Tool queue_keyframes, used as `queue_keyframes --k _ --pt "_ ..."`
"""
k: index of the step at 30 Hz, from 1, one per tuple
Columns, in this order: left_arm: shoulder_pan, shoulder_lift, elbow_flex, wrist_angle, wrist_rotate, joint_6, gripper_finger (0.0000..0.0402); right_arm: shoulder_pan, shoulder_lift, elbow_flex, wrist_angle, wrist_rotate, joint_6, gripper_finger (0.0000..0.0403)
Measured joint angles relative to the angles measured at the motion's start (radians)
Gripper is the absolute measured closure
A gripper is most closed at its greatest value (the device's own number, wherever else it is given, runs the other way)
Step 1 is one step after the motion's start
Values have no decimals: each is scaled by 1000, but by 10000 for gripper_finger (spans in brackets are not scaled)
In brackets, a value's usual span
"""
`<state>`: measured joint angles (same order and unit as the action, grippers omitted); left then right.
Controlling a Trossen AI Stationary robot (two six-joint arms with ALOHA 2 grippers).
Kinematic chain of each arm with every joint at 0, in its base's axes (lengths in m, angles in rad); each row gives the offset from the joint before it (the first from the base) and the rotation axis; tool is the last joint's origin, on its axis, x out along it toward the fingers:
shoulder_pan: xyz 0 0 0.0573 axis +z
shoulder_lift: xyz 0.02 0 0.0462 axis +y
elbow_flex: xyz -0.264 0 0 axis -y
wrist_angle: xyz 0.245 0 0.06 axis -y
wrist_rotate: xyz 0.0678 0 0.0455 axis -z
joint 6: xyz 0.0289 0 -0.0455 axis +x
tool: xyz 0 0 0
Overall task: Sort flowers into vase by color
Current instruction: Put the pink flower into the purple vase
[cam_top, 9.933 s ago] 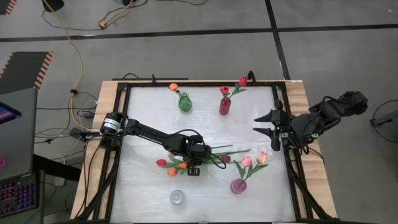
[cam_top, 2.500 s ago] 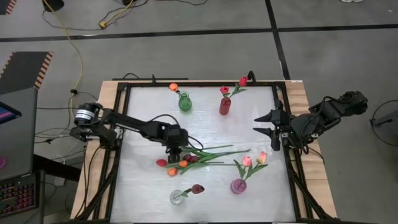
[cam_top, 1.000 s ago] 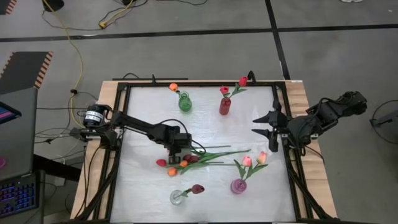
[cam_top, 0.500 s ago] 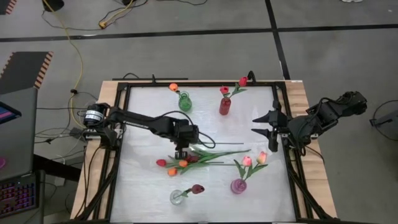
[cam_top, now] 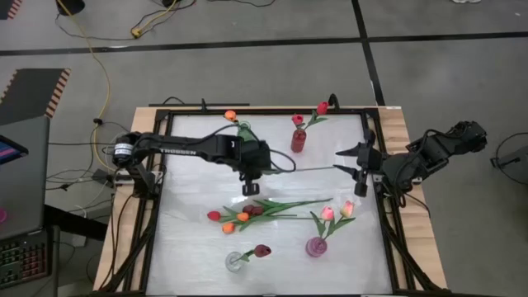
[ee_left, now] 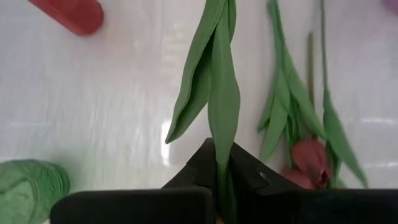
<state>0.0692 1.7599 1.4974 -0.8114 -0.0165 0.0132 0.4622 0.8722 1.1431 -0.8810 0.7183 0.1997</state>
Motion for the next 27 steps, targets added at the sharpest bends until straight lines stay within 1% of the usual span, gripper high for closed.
queue_keyframes --k 2,6,10,14,16,21,25,27 --pt "15 0 28 -1 23 0 400 0 0 0 0 19 -8 214" --pt "42 -1 62 -3 66 -11 400 0 2 0 0 21 -99 214" --pt "60 -1 93 -2 120 -42 400 0 25 0 2 22 -235 214" --pt "74 -1 113 2 187 -89 400 0 86 0 9 32 -379 214" --pt "79 -1 114 7 213 -110 400 0 126 0 8 67 -444 214" --pt "89 -1 114 8 271 -154 400 0 206 0 8 199 -561 214" --pt "90 -1 114 12 305 -158 400 0 253 0 8 252 -628 214" --pt "90 -1 114 21 321 -166 400 0 266 0 8 258 -647 214"
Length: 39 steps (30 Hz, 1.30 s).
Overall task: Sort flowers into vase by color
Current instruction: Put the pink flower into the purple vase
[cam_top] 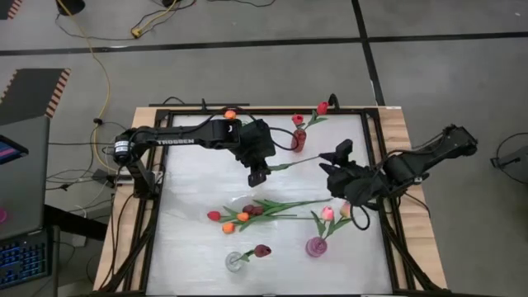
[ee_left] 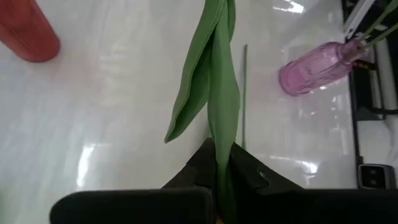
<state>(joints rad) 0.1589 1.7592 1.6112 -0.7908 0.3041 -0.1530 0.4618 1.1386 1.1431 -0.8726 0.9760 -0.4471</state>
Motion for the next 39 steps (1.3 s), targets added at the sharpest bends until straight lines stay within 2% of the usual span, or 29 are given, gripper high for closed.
queue_keyframes --k 6,11,21,32,39 --pt "0 0 0 8 23 -34 400 0 14 0 1 4 -7 214" --pt "0 0 0 100 130 -97 400 0 11 0 24 30 -11 214" --pt "0 0 0 295 212 -309 400 0 12 0 112 30 -172 214" --pt "0 0 -1 497 225 -509 396 0 12 0 169 30 -246 214" --pt "0 0 -1 518 224 -576 394 0 12 0 171 30 -246 214"
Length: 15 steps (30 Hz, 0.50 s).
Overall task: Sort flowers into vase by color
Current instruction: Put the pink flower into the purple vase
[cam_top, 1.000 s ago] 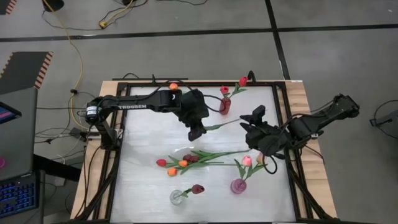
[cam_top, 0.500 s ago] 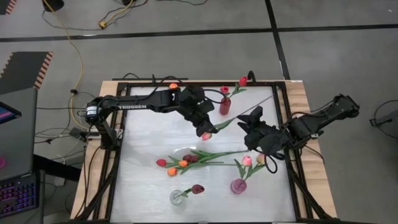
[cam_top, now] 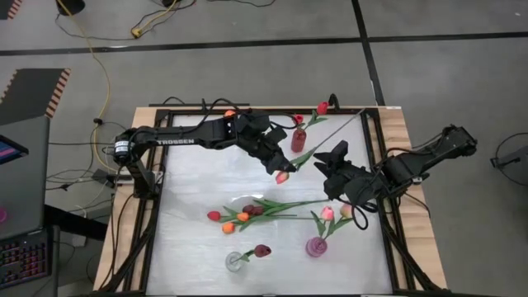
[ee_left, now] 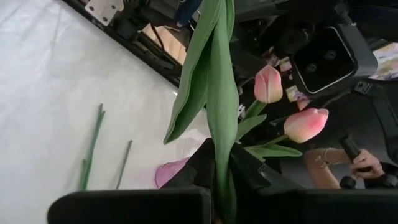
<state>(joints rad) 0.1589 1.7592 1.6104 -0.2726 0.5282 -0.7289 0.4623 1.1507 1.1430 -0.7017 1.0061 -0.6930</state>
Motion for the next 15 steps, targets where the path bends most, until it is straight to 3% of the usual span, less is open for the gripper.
queue_keyframes --k 8,15 --pt "0 0 0 -1 -2 -36 394 2 0 0 20 0 0 214" --pt "0 0 0 -6 -1 -44 394 20 0 0 116 14 -141 214"
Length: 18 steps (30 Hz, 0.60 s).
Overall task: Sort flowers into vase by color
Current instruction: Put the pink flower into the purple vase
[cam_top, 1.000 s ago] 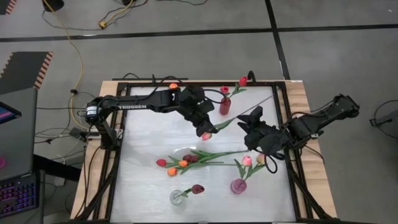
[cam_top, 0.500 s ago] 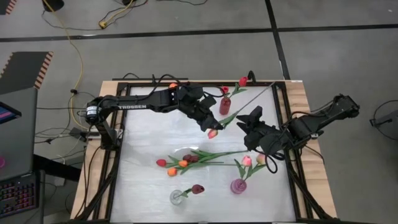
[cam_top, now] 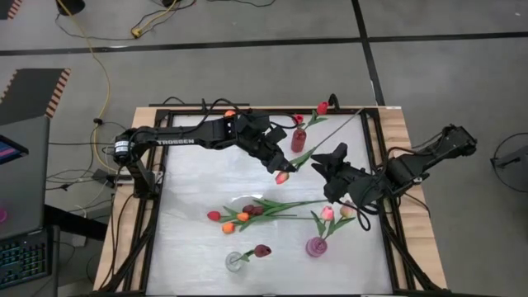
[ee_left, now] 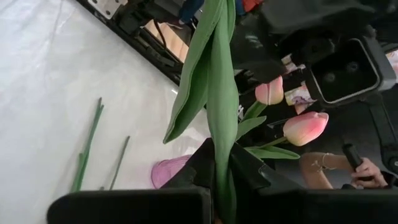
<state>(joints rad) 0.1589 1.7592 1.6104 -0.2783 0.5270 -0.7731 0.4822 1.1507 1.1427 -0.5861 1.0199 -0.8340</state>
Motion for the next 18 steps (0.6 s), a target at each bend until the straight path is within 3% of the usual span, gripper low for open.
queue_keyframes --k 18 --pt "-1 0 0 0 0 -3 394 -88 21 0 30 4 -140 214"
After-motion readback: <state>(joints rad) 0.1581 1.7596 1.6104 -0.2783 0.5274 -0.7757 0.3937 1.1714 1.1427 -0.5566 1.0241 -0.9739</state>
